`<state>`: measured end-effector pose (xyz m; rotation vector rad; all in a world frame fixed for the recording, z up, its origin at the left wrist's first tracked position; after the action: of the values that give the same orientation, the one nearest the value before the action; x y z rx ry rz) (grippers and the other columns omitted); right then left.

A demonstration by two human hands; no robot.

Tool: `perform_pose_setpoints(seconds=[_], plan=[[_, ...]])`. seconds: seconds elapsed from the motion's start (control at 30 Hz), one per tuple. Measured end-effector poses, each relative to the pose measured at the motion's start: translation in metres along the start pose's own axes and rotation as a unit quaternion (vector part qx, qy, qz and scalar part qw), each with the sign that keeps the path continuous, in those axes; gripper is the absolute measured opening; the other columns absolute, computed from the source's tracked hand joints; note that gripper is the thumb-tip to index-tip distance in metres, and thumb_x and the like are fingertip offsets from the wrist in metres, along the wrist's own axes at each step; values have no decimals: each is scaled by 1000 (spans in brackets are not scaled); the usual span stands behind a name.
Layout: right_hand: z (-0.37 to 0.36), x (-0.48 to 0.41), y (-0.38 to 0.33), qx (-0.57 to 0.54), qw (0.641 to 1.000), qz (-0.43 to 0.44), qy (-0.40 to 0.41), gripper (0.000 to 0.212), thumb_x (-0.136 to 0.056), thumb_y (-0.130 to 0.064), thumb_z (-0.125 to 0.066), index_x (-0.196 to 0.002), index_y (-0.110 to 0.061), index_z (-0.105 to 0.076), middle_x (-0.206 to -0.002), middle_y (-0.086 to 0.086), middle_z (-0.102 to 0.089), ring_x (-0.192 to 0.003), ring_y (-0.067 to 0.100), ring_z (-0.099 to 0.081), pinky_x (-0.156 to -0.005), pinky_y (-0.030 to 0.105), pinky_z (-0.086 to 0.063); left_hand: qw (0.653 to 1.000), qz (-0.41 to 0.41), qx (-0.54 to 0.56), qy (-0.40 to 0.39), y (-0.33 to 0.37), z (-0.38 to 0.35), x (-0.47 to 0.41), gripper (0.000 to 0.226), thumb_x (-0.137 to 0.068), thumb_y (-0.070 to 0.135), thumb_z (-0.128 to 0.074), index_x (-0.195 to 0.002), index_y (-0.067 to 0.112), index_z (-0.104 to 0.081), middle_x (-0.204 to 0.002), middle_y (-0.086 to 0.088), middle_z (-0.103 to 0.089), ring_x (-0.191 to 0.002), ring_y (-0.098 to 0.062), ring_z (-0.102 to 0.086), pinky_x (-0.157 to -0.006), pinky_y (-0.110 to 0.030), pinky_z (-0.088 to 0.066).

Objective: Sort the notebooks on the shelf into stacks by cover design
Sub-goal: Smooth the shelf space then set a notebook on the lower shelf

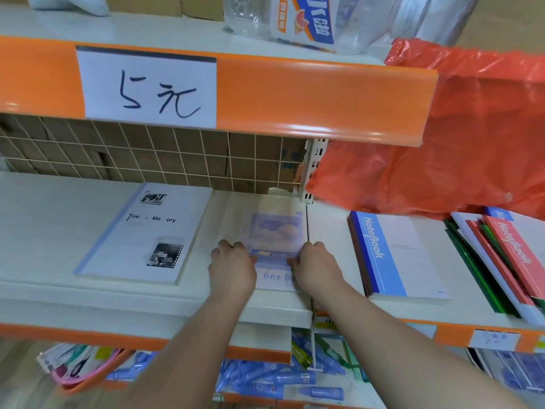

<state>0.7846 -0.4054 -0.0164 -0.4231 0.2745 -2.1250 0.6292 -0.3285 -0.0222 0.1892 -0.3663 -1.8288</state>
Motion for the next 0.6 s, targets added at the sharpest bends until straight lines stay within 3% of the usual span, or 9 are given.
perform_pose_setpoints(seconds=[0.13, 0.23, 0.33, 0.4, 0.47, 0.6], plan=[[2, 2, -1, 17, 1000, 13, 17, 33, -97, -37, -50, -114, -9, -53, -113, 11, -49, -100, 33, -57, -78, 38, -47, 1000, -14, -12, 1, 0, 2, 1, 32, -100, 35, -50, -115, 7, -56, -120, -14, -48, -112, -34, -48, -81, -39, -45], [11, 3, -10, 75, 990, 100, 67, 31, -96, -35, -47, -118, -13, -52, -116, 10, -52, -102, 28, -52, -83, 37, -46, 995, -55, -74, 29, 6, 10, 1, 33, -99, 37, -46, -118, 11, -53, -119, -11, -51, -110, -31, -51, -80, -36, -45], [12, 4, -22, 125, 967, 207, 76, 43, -95, -39, -43, -128, -12, -50, -125, 9, -54, -112, 30, -47, -96, 38, -38, 985, -124, -119, 28, 22, 13, 0, 45, -99, 42, -41, -134, 14, -44, -137, -12, -47, -129, -32, -42, -100, -39, -39], [7, 3, -23, 147, 964, 217, 42, 51, -96, -43, -39, -138, -13, -42, -139, 11, -45, -125, 32, -39, -106, 41, -32, 977, -159, -139, -15, 31, 9, 2, 59, -100, 45, -38, -149, 15, -27, -156, -13, -28, -146, -36, -21, -116, -44, -22], [4, 5, -19, 157, 966, 205, 11, 54, -98, -44, -36, -143, -14, -35, -148, 12, -36, -134, 33, -32, -112, 42, -27, 973, -169, -150, -47, 37, 8, 6, 65, -101, 47, -36, -154, 15, -16, -162, -11, -15, -149, -37, -10, -120, -46, -12], [13, 16, -12, 143, 971, 193, -13, 57, -101, -42, -34, -149, -13, -27, -156, 14, -24, -144, 34, -20, -119, 42, -18, 971, -173, -154, -52, 46, 13, 13, 66, -101, 49, -35, -154, 14, -16, -163, -11, -15, -150, -35, -11, -121, -45, -13]])
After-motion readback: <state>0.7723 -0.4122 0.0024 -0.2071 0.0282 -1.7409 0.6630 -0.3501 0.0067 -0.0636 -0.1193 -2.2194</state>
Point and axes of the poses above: each hand's wrist, its own x-axis away from the middle knuckle, its own z-axis out of the back of the hand, y = z × x, the point moved 6 cm from there along -x, towards the middle knuckle
